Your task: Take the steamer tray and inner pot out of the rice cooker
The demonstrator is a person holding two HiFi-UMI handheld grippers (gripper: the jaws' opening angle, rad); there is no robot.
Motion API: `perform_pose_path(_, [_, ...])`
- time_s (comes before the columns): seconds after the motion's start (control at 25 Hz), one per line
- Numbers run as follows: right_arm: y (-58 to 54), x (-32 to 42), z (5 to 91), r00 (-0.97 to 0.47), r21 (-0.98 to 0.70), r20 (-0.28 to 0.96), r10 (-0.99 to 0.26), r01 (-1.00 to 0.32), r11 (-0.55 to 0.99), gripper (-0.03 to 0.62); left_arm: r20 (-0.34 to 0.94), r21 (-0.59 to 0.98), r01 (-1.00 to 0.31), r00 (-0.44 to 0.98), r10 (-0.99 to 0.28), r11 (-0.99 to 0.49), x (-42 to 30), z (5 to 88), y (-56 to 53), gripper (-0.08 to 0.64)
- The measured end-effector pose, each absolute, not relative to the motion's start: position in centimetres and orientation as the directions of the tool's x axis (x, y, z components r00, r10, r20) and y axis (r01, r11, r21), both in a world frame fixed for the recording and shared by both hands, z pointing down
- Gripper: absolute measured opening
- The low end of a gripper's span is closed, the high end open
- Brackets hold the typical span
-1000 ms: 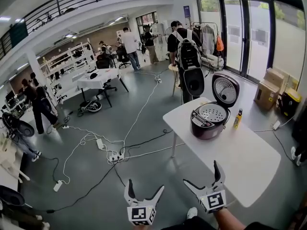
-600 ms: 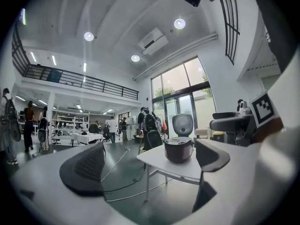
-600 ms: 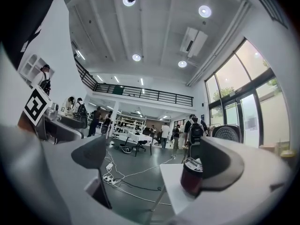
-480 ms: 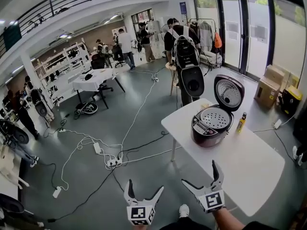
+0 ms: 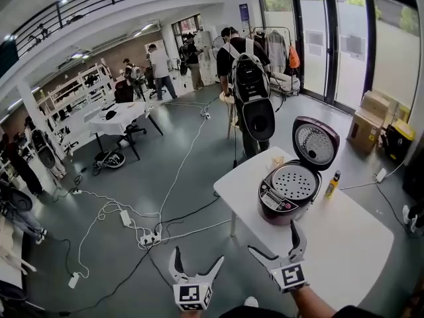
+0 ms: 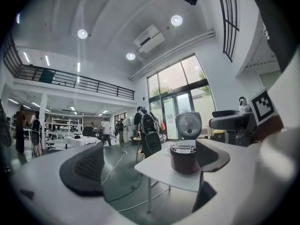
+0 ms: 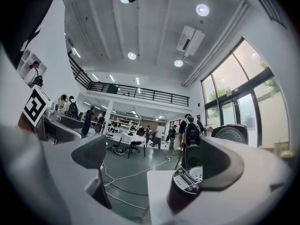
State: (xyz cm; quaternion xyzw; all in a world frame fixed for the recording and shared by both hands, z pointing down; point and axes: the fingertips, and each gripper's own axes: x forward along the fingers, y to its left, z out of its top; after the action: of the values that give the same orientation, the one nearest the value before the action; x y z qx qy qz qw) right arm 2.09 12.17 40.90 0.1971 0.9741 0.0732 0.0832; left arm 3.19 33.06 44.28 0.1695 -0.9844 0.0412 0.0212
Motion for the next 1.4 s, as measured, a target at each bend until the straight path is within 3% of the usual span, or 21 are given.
perform_pose_path(0.76, [8.0,-9.2,43.0,-0.943,0.137,-0.075,0.324,0.312,0.940,0.594,0.082,-0.106,-0.438,-0.899,-0.431,0.893,-10.3,45.0,28.1,0.594])
perform_pose_path(1.4, [2.1,-21.2,43.7,-0.998,0.142,0.005,0.058,0.058,0.988,0.594,0.115,-0.064,-0.647,-0.761,-0.638,0.760,-28.2,45.6,21.2,0.594])
